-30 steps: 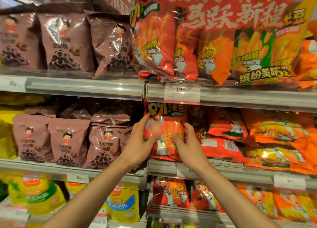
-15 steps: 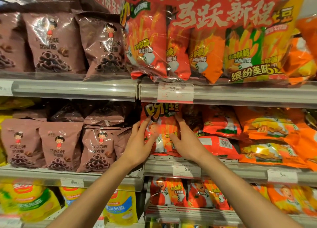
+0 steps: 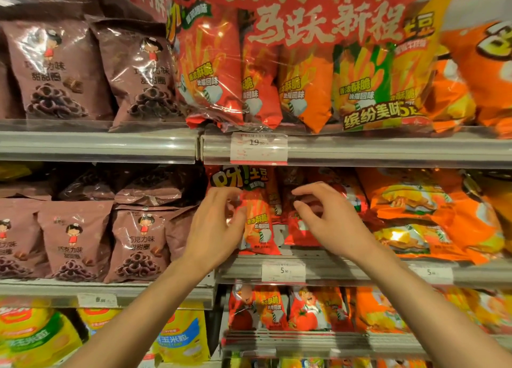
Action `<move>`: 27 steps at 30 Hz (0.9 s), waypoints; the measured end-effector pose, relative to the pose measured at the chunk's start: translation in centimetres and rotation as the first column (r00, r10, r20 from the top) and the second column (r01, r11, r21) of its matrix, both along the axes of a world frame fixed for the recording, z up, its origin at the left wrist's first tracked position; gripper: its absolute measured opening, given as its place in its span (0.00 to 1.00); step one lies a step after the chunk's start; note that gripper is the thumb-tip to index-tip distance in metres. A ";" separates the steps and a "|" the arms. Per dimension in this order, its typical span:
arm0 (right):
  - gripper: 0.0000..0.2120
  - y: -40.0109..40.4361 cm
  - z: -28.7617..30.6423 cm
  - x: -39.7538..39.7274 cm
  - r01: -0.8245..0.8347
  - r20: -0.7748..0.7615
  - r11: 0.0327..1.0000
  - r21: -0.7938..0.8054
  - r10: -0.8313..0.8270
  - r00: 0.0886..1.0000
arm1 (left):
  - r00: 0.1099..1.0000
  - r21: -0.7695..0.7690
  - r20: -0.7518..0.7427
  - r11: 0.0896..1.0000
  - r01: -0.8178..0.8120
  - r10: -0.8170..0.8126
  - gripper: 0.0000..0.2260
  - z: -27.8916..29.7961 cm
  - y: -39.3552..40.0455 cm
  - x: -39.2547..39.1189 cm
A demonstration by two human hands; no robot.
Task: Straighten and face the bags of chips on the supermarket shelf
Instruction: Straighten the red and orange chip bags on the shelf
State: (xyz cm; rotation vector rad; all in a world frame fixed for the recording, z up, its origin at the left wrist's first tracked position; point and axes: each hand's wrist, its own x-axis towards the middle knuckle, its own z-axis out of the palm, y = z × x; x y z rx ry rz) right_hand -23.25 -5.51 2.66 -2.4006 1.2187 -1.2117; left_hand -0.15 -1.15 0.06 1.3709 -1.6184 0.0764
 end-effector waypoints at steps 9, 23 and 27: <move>0.10 -1.0 0.2 -8.3 0.175 -0.421 0.890 -0.421 -0.362 0.832 | 0.981 0.334 -0.104 0.924 0.187 -0.161 0.19 1.9 -4.7 -9.6; 0.18 -2.0 -1.1 -12.3 0.208 -0.423 0.922 -0.327 -0.340 0.840 | 0.926 0.413 -0.366 0.876 0.248 -0.090 0.26 2.4 -10.0 -13.0; 0.21 -1.9 -0.9 -12.0 0.216 -0.377 0.925 -0.312 -0.329 0.866 | 0.886 0.330 -0.453 0.905 0.270 -0.099 0.21 2.5 -8.4 -12.3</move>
